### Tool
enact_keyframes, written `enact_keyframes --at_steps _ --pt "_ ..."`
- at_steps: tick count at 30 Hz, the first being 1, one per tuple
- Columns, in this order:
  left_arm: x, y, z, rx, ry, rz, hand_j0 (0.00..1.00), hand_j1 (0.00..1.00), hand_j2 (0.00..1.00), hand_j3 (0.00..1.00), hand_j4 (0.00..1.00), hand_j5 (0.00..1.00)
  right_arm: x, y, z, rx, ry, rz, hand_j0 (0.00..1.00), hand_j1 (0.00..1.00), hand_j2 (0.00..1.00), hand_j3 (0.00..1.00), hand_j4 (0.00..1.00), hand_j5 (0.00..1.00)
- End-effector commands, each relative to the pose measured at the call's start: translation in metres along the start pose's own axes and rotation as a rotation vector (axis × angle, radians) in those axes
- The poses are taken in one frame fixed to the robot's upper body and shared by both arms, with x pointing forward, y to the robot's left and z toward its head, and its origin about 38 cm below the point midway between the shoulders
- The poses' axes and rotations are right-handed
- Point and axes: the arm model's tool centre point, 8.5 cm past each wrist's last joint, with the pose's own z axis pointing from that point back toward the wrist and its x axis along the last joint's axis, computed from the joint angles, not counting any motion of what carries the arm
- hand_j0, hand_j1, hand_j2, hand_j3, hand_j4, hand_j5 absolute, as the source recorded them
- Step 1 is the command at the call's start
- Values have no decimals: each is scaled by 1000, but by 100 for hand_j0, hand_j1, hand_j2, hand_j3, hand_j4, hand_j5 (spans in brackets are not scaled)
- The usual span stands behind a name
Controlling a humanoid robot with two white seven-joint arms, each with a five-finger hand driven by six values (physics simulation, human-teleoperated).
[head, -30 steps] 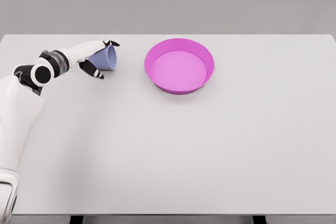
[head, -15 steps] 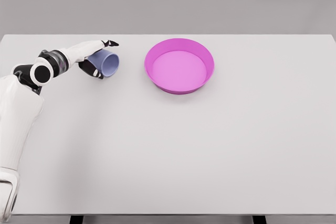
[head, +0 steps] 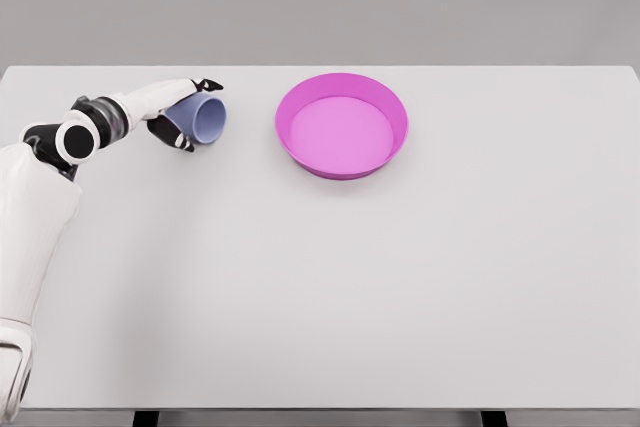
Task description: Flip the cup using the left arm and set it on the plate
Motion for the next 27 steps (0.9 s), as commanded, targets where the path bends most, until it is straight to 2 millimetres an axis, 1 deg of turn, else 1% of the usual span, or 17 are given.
enact_keyframes --at_steps 1,5,10,12,18,24,27 --pt "-2 -1 0 -2 3 5 96 96 96 96 96 96 0 0 0 0 -1 0 100 100 100 100 100 100" --pt "-5 -2 -1 -11 15 5 96 96 96 96 96 96 0 0 0 0 0 0 100 100 100 100 100 100" --pt "-5 -3 -1 -16 28 -15 85 85 85 85 85 85 0 0 0 0 -1 0 100 100 100 100 100 100" --pt "-4 -3 -1 -15 22 -17 76 76 76 76 76 76 0 0 0 0 -1 0 100 100 100 100 100 100" --pt "-1 -2 0 -10 -9 -25 75 75 75 75 75 75 0 0 0 0 0 0 100 100 100 100 100 100" --pt "13 2 2 23 -157 17 75 75 75 75 75 75 0 0 0 0 -1 0 100 100 100 100 100 100" --pt "15 6 3 38 -190 35 75 75 75 75 75 75 0 0 0 0 0 0 100 100 100 100 100 100"
